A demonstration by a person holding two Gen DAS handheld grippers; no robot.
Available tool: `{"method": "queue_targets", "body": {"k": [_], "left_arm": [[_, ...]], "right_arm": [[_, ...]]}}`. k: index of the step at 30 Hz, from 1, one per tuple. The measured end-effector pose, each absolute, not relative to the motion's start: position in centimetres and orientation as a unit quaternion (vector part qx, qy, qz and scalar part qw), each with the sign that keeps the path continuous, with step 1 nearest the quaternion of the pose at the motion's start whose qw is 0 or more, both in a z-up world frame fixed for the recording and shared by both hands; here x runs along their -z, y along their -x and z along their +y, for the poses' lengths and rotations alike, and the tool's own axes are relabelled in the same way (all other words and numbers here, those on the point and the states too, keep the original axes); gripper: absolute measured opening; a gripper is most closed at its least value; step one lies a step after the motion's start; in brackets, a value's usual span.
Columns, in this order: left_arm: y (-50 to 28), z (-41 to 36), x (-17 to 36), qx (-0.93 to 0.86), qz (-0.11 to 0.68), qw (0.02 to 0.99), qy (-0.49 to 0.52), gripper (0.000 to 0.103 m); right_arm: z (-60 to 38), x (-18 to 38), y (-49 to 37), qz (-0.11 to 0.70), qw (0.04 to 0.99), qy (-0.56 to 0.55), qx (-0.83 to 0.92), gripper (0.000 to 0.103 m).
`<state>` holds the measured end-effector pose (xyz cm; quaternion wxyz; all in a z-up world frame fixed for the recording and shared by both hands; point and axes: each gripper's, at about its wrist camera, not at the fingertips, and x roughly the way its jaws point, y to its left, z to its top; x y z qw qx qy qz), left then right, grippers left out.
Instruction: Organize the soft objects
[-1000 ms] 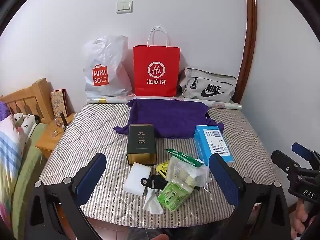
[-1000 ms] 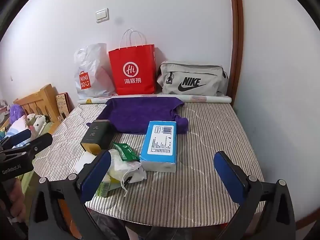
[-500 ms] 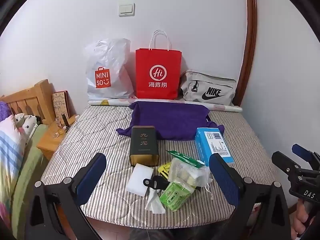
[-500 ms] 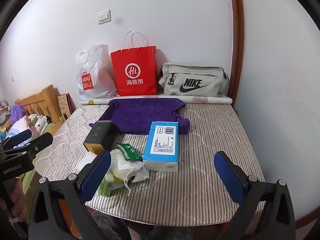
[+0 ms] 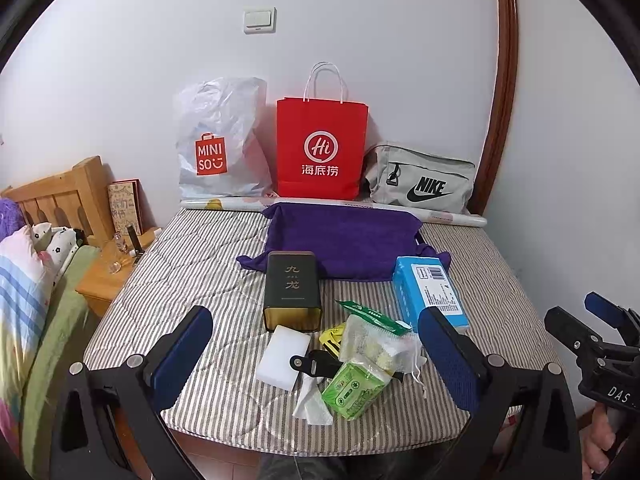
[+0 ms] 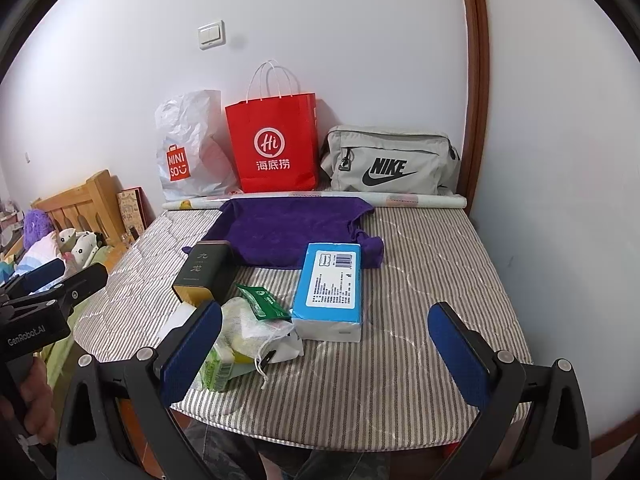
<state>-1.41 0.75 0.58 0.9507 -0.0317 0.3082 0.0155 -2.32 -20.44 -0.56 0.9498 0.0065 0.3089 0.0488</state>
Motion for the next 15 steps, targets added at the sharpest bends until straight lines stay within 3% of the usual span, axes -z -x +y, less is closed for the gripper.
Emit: {"method": "queue_targets", "body": {"k": [15], "left_arm": [[1.6,1.0,-0.47,-0.017,0.307,0.951,0.034,0.103]], "right_arm": [[-20.19,0.07,2.53,0.307,0.95,-0.007,-0.051,0.102]]}}
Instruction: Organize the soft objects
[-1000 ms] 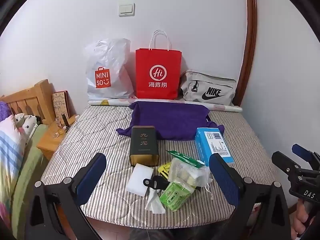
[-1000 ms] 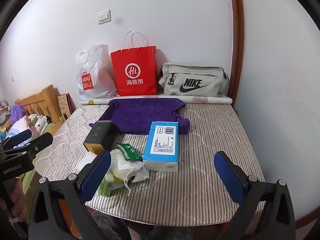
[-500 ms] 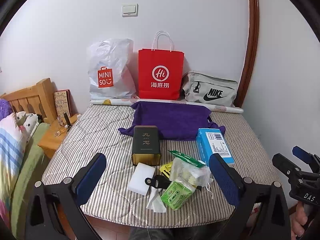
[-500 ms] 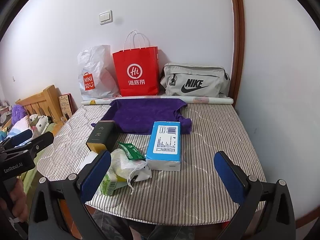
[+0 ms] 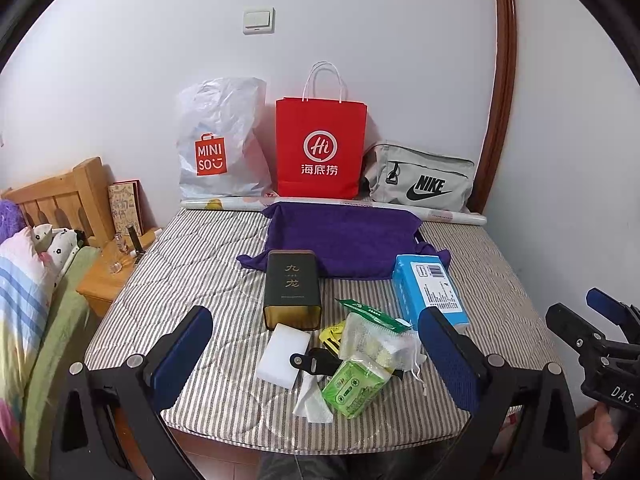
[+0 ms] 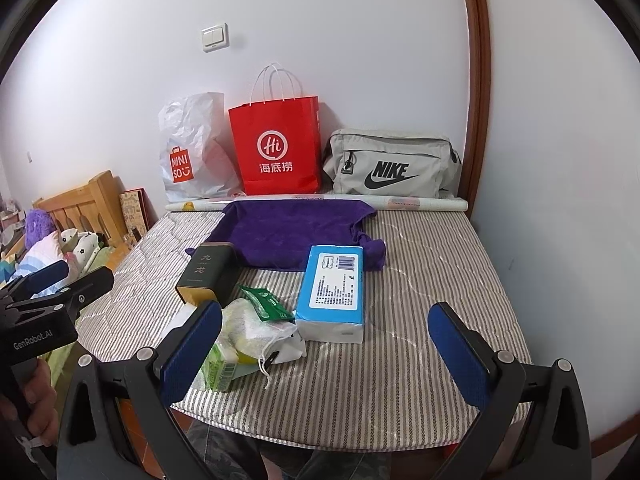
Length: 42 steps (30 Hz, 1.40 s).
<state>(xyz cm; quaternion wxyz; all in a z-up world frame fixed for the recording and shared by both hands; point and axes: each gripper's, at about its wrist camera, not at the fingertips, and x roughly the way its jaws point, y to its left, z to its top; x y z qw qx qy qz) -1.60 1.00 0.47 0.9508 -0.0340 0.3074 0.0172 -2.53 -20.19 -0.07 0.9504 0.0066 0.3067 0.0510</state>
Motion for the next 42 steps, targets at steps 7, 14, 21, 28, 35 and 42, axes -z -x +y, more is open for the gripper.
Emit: {"method": "queue_targets", "body": {"k": [7,14,21,28,35,42], "left_arm": [[1.95,1.13,-0.52,-0.018,0.307,0.951,0.033,0.103],[1.92,1.11,-0.53,-0.018,0.307,0.951,0.033,0.103],[1.92,1.04,-0.52,-0.019,0.307,0.951,0.032,0.103],[1.93,1.02,-0.52,-0.018,0.307,0.951,0.032,0.103],[1.94,1.01,-0.49,-0.018,0.307,0.951,0.032,0.103],[1.95,1.02,-0.47,-0.018,0.307,0.951,0.031,0.103]], "right_arm": [[-20.19,0.1,2.7,0.306,0.951,-0.006,-0.049,0.102],[-20.21,0.05,2.82,0.304,0.951,-0.005,-0.051,0.102],[-20.13,-0.05,3.01,0.301,0.952,-0.002,-0.05,0.102],[-20.16,-0.16,3.16,0.299,0.953,0.0,-0.052,0.102],[-19.85,-0.23,3.28,0.299,0.953,0.004,-0.053,0.102],[-19.85,-0.28,3.4,0.297,0.953,0.005,-0.054,0.102]]}}
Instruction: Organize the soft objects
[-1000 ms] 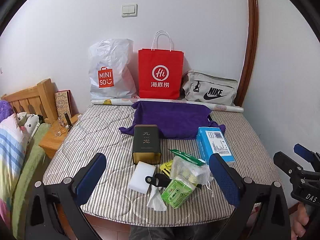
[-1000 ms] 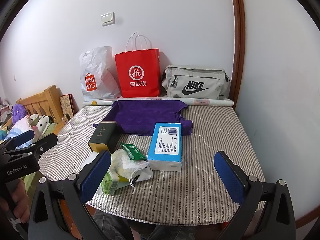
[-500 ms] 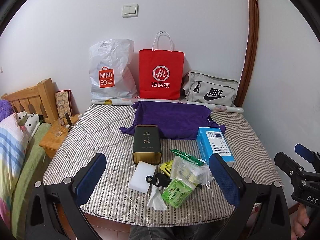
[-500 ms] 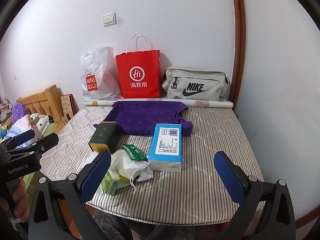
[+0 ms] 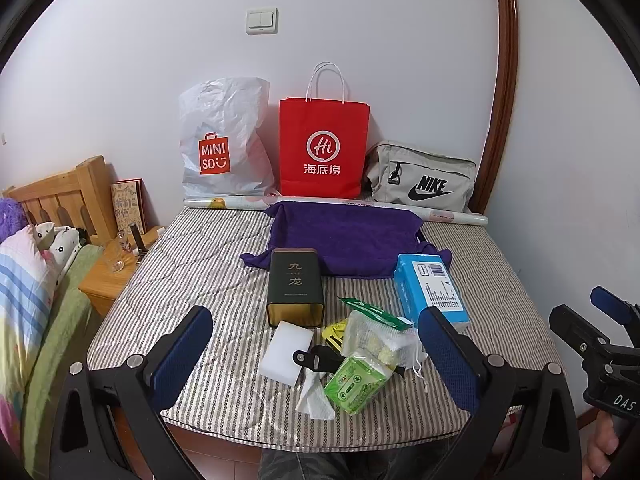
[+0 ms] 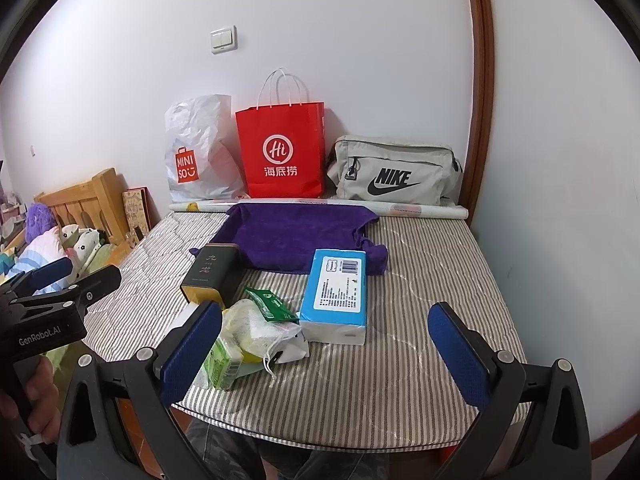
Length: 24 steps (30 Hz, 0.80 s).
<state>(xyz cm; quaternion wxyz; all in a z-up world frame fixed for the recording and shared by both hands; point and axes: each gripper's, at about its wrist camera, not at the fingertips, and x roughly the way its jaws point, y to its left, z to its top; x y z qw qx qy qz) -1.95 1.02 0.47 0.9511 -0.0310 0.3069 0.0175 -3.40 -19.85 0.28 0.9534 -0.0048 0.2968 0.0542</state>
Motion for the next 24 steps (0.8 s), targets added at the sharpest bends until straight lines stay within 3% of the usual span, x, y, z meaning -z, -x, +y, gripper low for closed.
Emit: {"method": "queue_targets", "body": {"k": [15,24], "left_arm": [[0.4,1.0,0.9,-0.013,0.32,0.947,0.022,0.103],[-2.0,2.2,5.4,0.019,0.381,0.924,0.026,0.103]], "right_arm": [[-19.8,1.0,1.7,0.309,0.949,0.003,-0.062,0.102],[-19.5,3.3,-0.6,0.334,0.94,0.001,-0.064,0.102]]}}
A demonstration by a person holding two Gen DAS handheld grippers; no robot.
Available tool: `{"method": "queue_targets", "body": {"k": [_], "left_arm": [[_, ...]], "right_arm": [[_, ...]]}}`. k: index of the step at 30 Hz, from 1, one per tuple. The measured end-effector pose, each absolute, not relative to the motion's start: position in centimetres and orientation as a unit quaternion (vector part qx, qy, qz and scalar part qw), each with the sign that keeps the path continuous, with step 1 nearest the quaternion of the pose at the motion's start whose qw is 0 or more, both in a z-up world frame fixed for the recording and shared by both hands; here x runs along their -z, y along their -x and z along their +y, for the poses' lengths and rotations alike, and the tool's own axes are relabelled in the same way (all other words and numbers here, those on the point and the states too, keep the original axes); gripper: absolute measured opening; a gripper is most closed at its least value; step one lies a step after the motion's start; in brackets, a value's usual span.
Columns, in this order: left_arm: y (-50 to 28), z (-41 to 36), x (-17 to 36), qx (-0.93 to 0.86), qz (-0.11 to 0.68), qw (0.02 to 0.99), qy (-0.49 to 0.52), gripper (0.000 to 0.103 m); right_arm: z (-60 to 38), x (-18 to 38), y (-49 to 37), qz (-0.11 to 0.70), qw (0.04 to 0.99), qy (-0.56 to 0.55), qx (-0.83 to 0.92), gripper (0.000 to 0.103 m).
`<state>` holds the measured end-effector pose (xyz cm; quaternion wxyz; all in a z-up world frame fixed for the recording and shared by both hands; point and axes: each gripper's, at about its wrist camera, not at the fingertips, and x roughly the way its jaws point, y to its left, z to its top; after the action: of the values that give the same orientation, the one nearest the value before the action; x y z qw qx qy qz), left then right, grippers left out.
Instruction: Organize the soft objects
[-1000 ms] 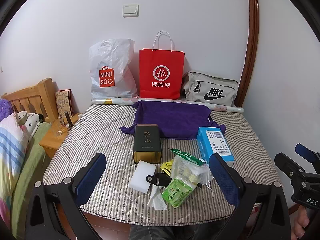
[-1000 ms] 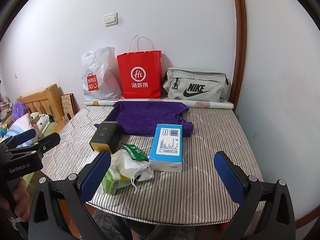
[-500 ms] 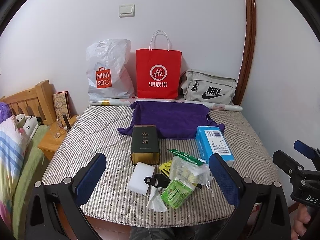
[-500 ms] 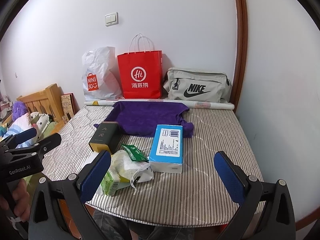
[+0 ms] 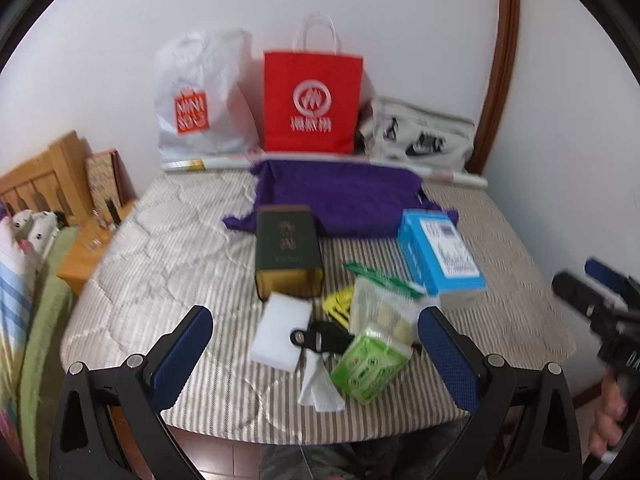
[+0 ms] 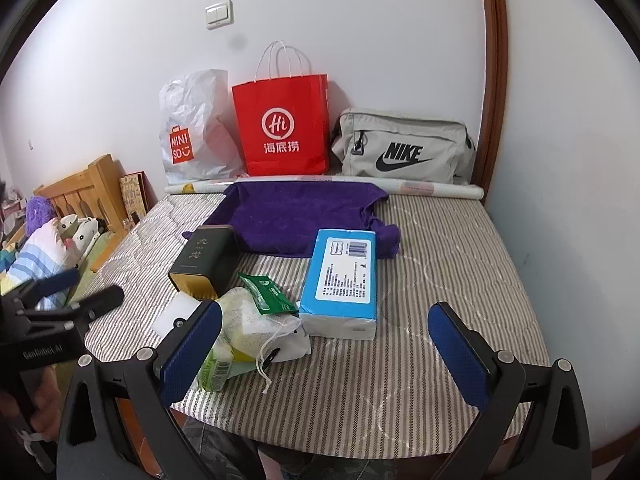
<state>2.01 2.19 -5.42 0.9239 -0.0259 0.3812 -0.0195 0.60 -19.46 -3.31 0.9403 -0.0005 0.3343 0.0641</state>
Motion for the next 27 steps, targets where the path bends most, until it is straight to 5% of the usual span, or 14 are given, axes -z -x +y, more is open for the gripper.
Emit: {"method": "queue_targets", "body": {"k": [17,23,27], "left_arm": [[-2.3,-1.0,12.6,0.105,0.417,0.901,-0.049,0.102],[-2.8,-1.6,13.3,0.154,0.412,0.895,-0.071,0.079],[-3.5,-2.0,14.1,0.169,0.415,0.89,-0.081,0.077]], "right_arm": [[-19.6,6.4,-2.9,0.358,0.929,-0.012,-0.091,0.102],[-20.7,7.6,-3.8,0.367,0.926,-0.026,-0.084,0.102],[-21.6,8.0,-4.2,0.369,0.926,-0.04,-0.07,0.102]]}}
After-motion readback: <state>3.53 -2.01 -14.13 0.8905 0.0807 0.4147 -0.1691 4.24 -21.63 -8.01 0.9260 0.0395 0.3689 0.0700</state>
